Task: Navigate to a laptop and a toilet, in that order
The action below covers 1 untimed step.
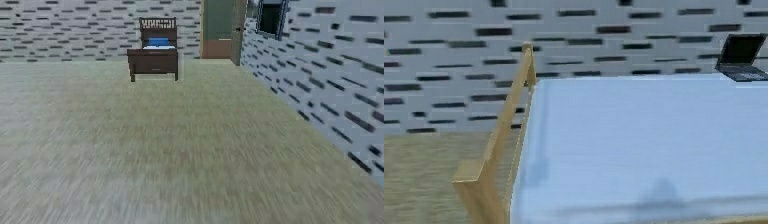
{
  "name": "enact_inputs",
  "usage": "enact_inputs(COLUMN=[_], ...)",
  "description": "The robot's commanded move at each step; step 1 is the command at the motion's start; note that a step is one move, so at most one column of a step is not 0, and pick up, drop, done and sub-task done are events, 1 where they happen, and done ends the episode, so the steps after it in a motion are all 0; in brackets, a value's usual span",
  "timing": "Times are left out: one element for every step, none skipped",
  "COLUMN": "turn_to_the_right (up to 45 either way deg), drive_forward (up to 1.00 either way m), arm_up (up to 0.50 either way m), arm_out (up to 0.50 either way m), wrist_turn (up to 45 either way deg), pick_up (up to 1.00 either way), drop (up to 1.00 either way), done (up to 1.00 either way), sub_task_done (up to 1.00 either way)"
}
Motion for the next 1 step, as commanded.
enact_inputs(turn_to_the_right=[3.0], drive_forward=[0.00], arm_up=[0.00], arm_out=[0.00], wrist_turn=[0.0], pick_up=[0.00], drop=[0.00], done=[0.00], sub_task_done=[0.00])
